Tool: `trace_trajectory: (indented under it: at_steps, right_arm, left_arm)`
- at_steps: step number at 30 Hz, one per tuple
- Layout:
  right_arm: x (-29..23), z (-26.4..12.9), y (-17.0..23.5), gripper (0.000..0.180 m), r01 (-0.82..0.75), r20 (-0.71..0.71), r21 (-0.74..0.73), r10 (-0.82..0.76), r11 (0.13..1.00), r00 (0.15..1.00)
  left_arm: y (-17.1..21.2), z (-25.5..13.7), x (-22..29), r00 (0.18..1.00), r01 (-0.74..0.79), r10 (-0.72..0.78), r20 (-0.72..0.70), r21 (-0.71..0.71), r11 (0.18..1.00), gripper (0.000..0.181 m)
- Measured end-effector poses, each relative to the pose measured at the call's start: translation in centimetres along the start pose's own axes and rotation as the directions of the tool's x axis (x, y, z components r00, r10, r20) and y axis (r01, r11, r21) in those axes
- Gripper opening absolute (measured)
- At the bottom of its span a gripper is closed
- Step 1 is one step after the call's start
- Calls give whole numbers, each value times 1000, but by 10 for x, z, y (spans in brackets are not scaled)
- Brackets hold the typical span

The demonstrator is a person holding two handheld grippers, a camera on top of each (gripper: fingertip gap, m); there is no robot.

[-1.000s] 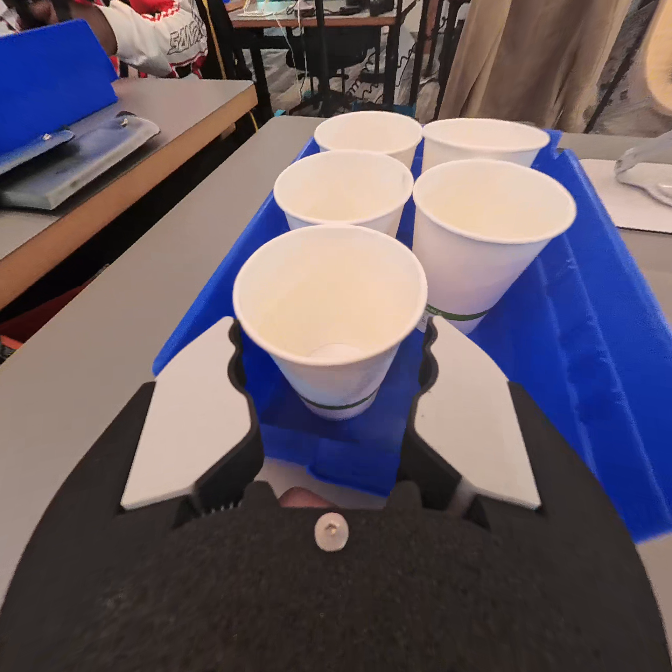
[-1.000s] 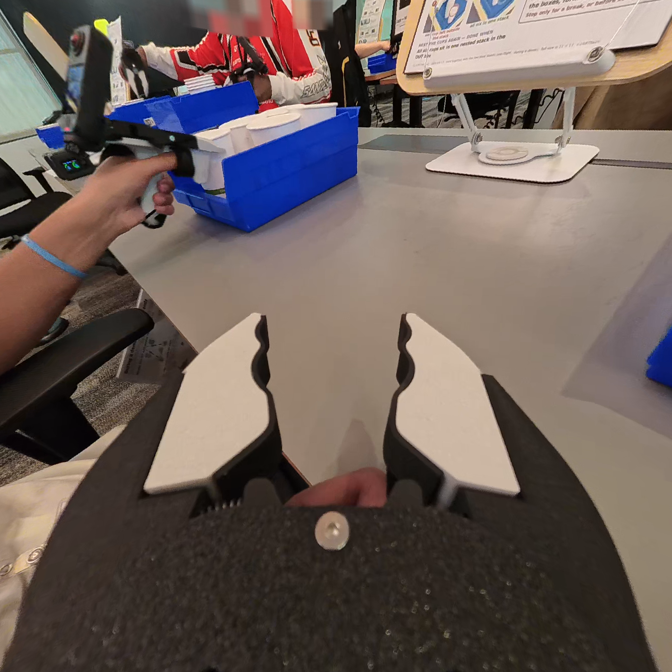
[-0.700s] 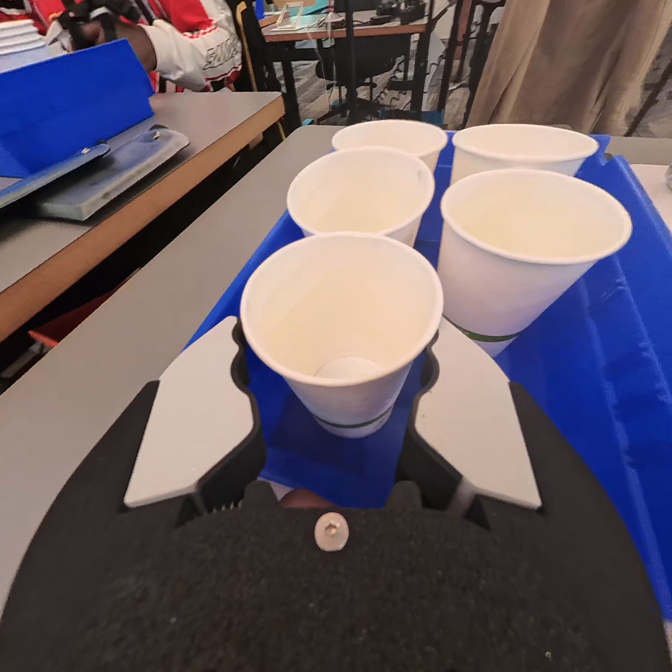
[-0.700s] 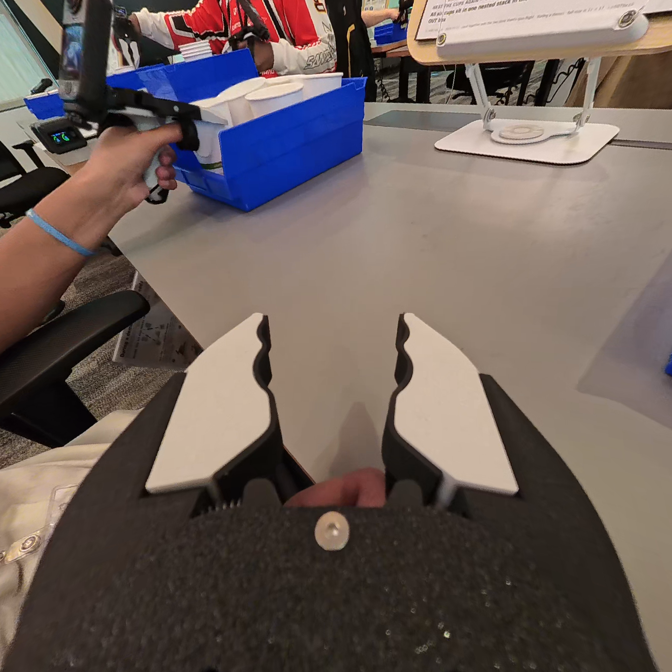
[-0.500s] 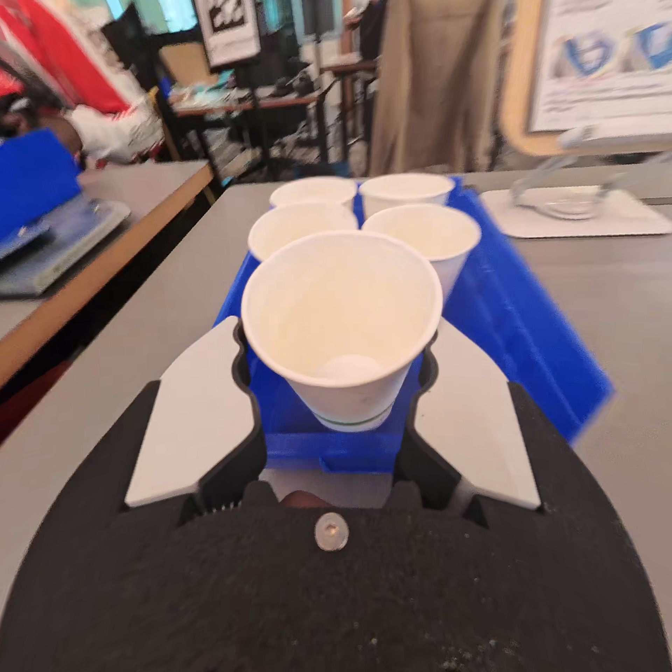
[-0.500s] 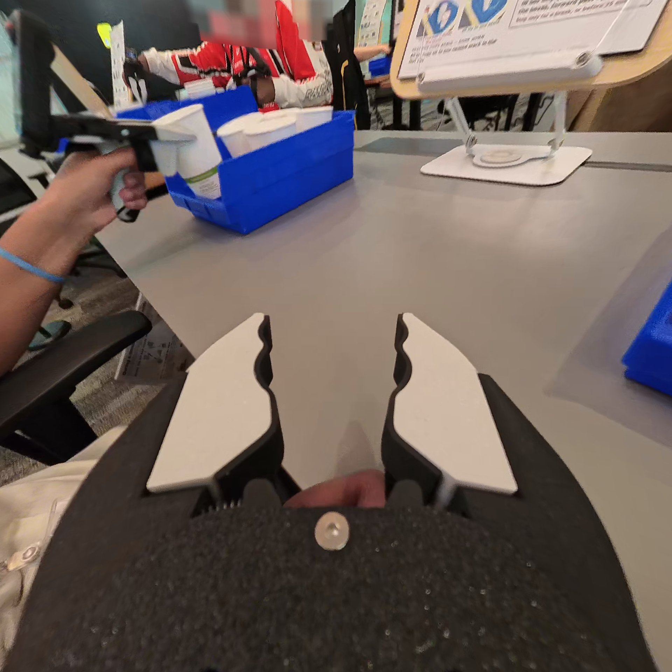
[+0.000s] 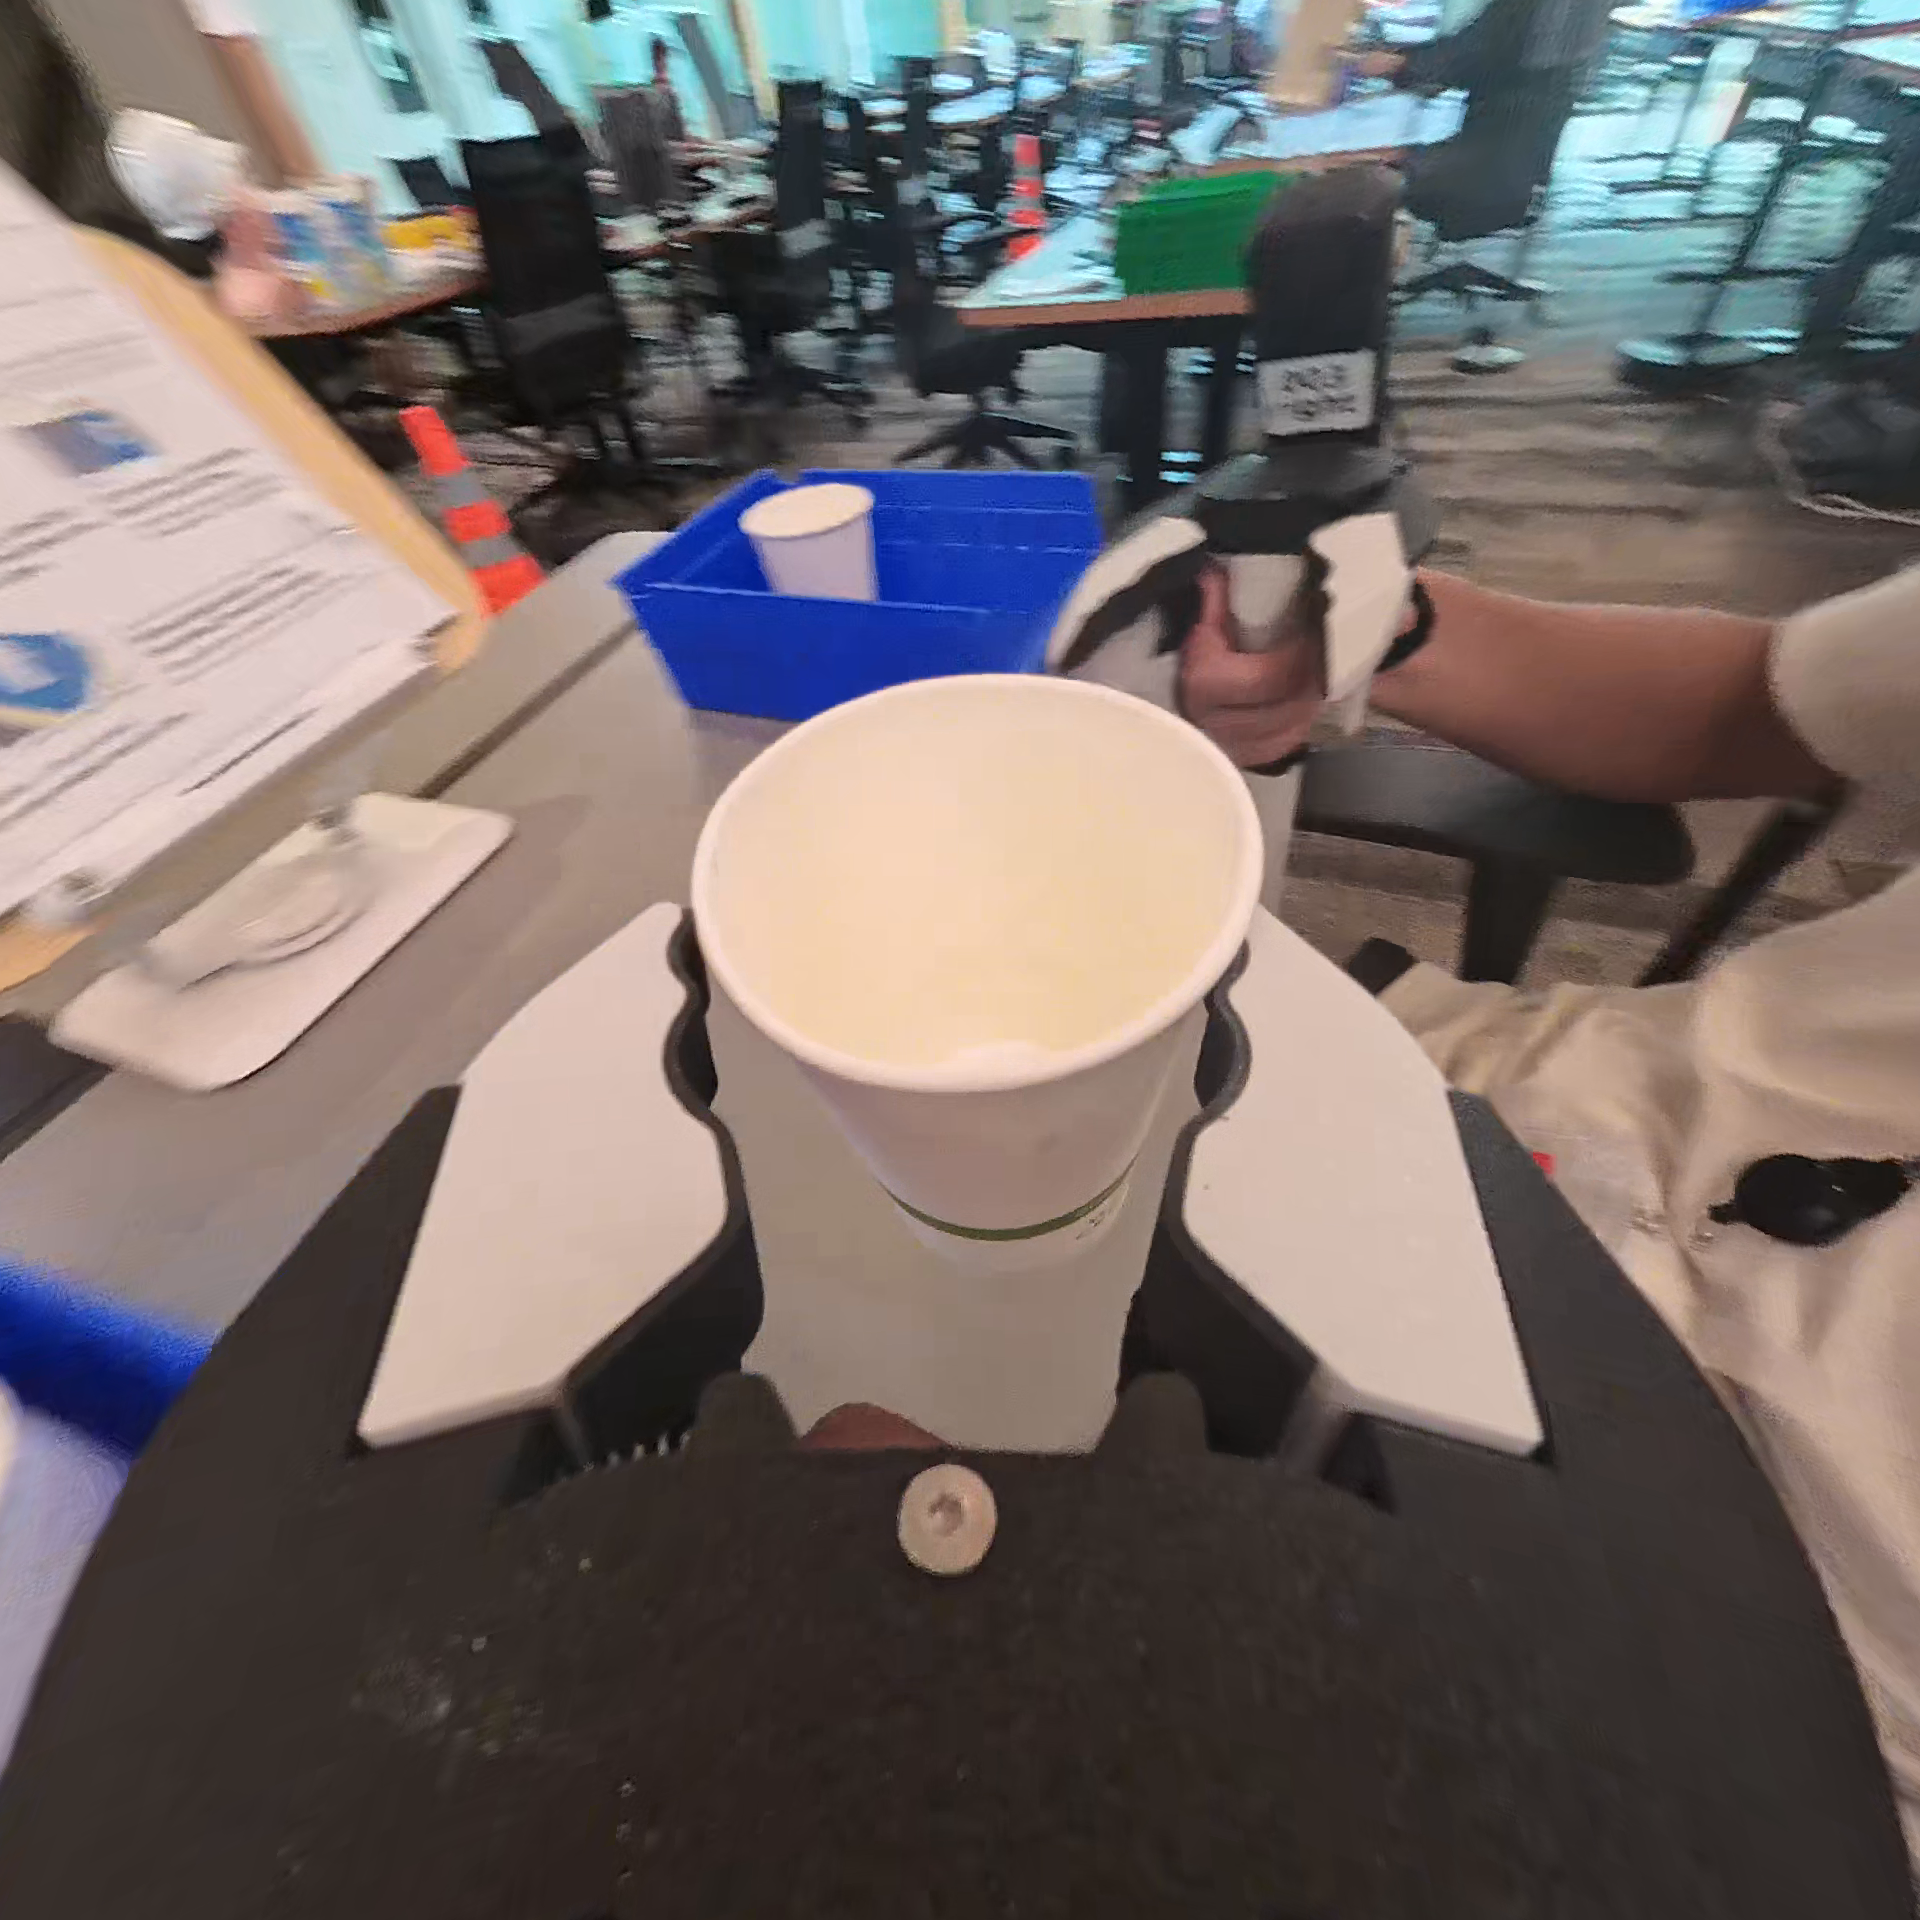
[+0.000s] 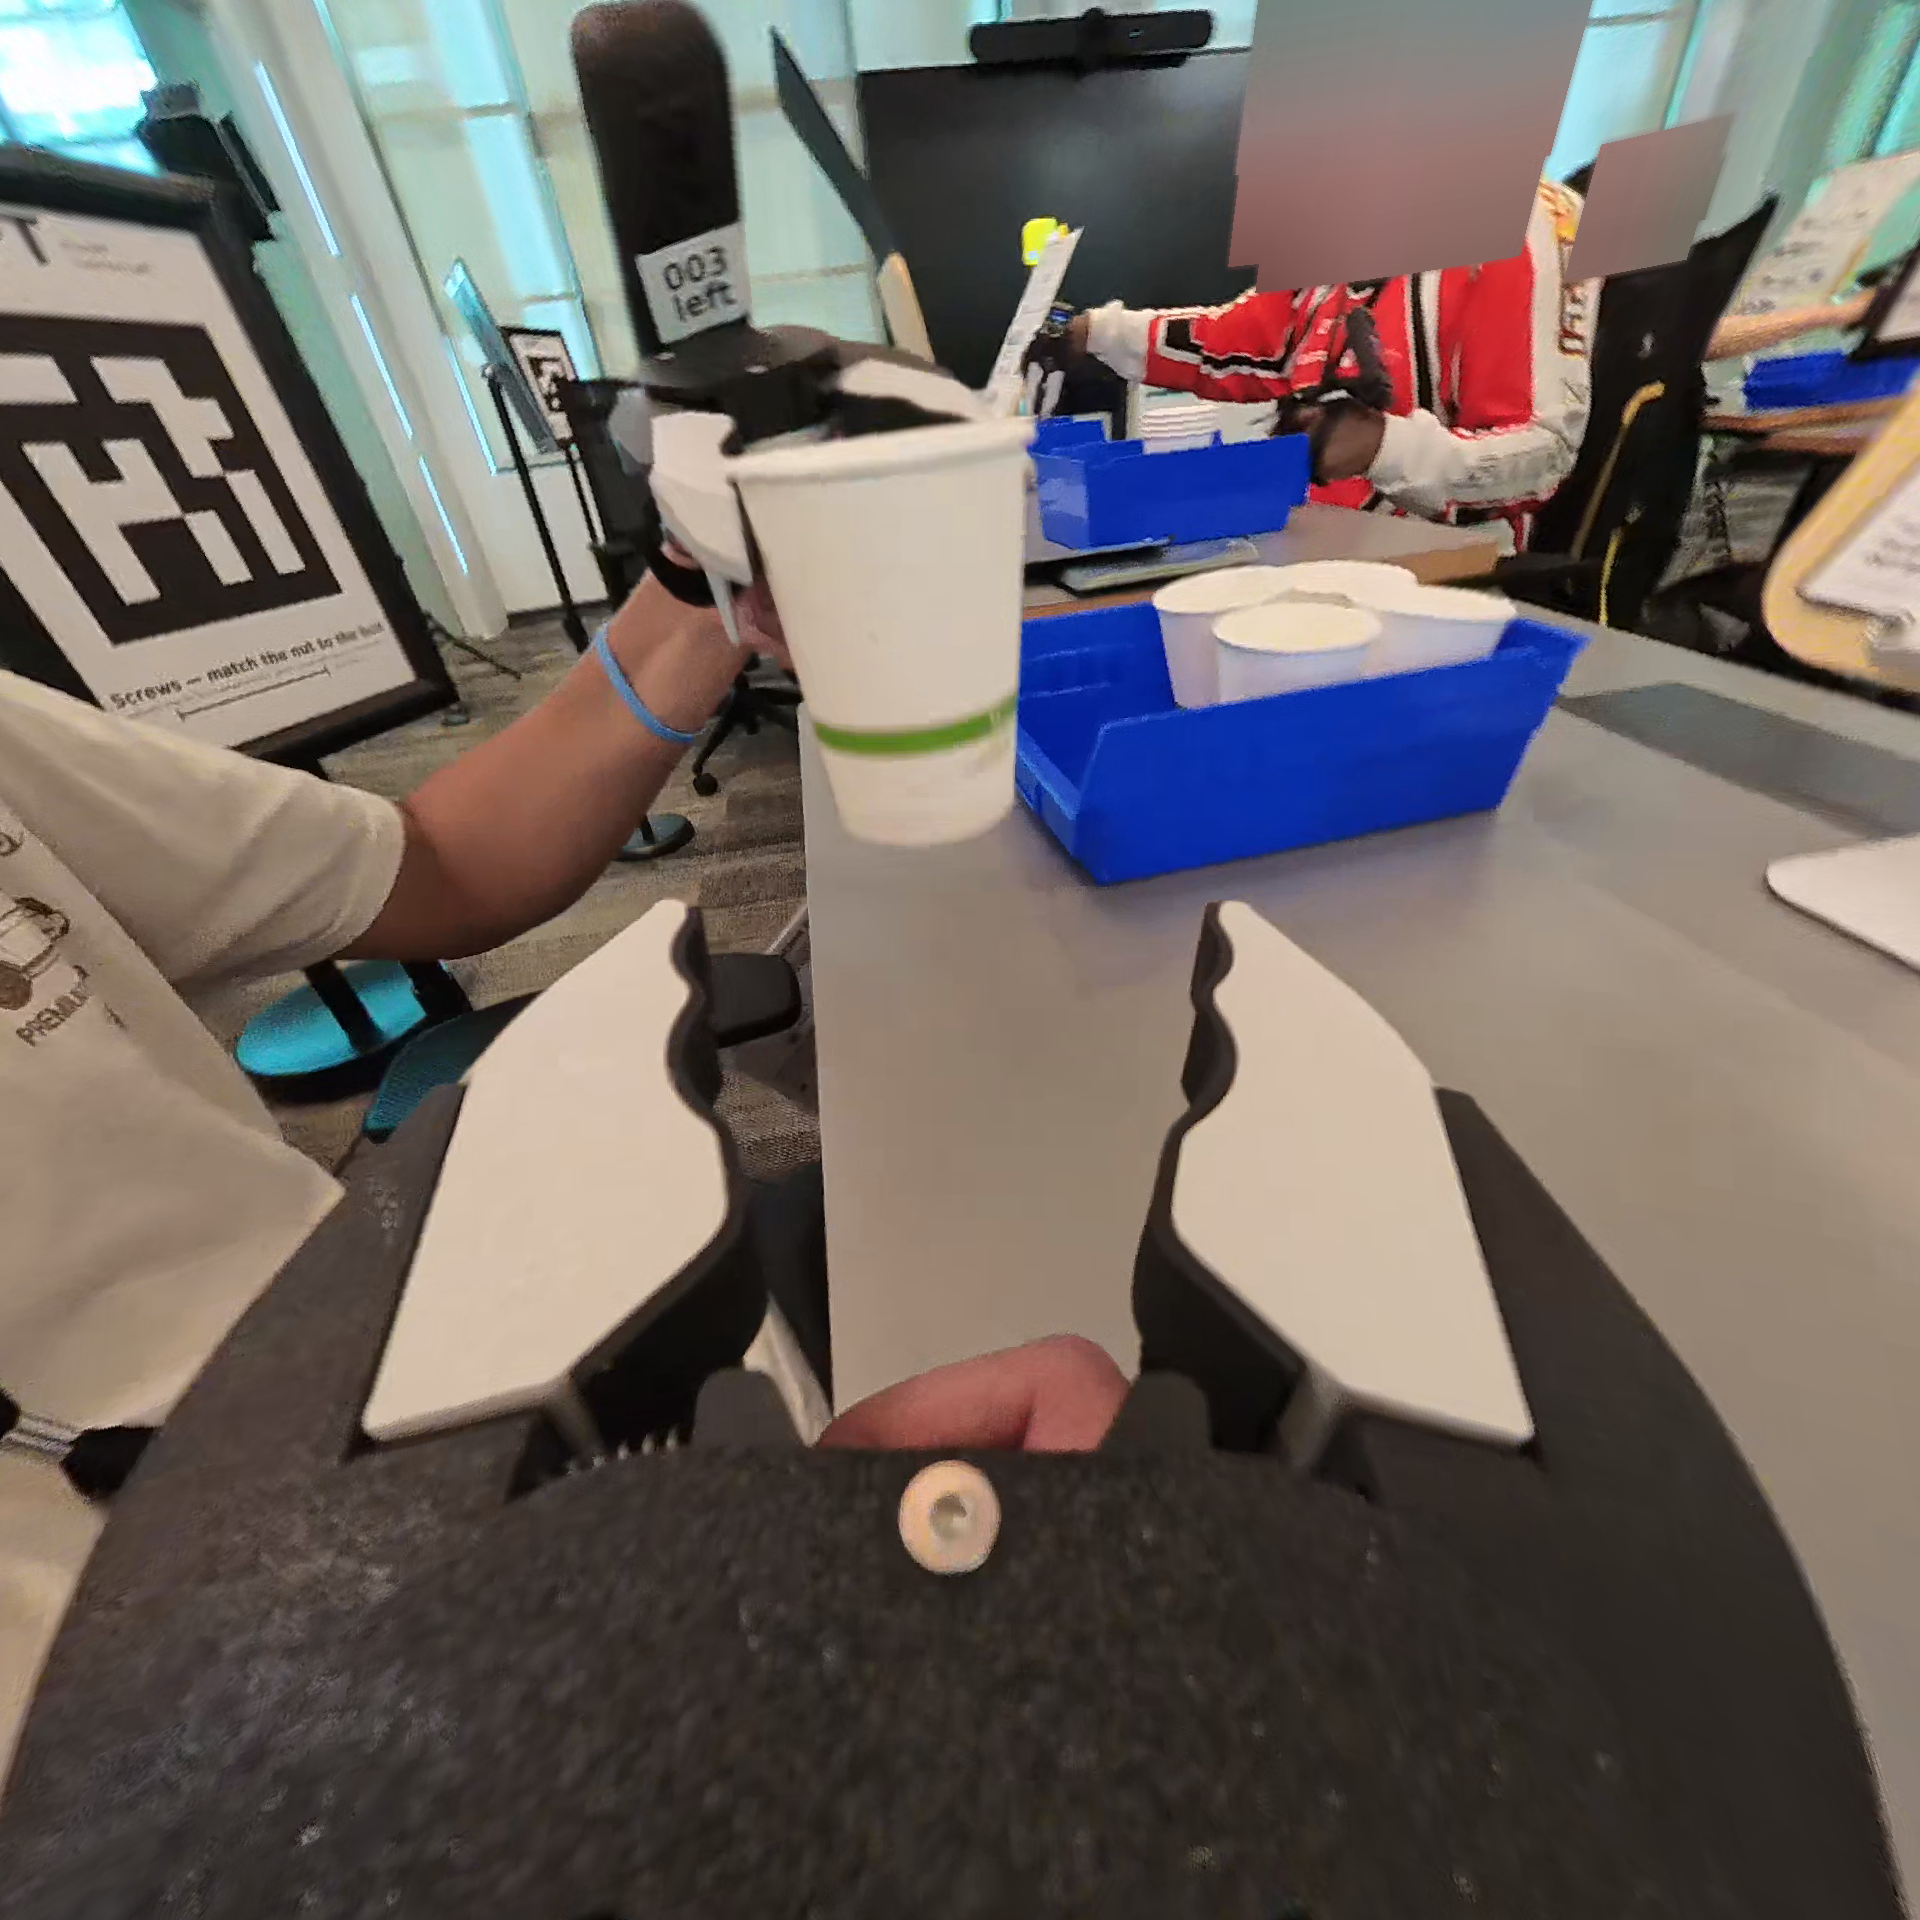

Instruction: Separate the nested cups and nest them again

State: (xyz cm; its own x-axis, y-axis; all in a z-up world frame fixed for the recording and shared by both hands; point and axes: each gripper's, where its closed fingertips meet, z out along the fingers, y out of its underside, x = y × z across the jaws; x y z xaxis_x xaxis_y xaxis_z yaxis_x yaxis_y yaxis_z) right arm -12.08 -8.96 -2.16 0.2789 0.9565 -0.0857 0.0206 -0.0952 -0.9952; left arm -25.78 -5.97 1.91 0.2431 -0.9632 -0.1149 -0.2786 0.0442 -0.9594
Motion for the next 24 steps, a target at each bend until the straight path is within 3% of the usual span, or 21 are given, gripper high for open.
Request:
trace_trajectory:
  at_steps: [6,13,19,24]
  right_arm:
    - [-5,33,-16,90,60,47,-2,-60,998,997]
    - [-4,37,-11,92,27,65,19,-28,999,998]
    - [1,32,-7,90,11,69,19,-12,1000,998]
    - [12,27,-9,90,11,6,24,-11,1000,1000]
  left_arm:
    - [-1,67,35,976,-82,64,-207,-76,994,91]
    - [8,107,53,941,-74,27,-336,-127,989,91]
    - [9,116,54,939,-43,0,-345,-115,992,92]
    - [-7,98,42,974,71,-64,-216,25,997,91]
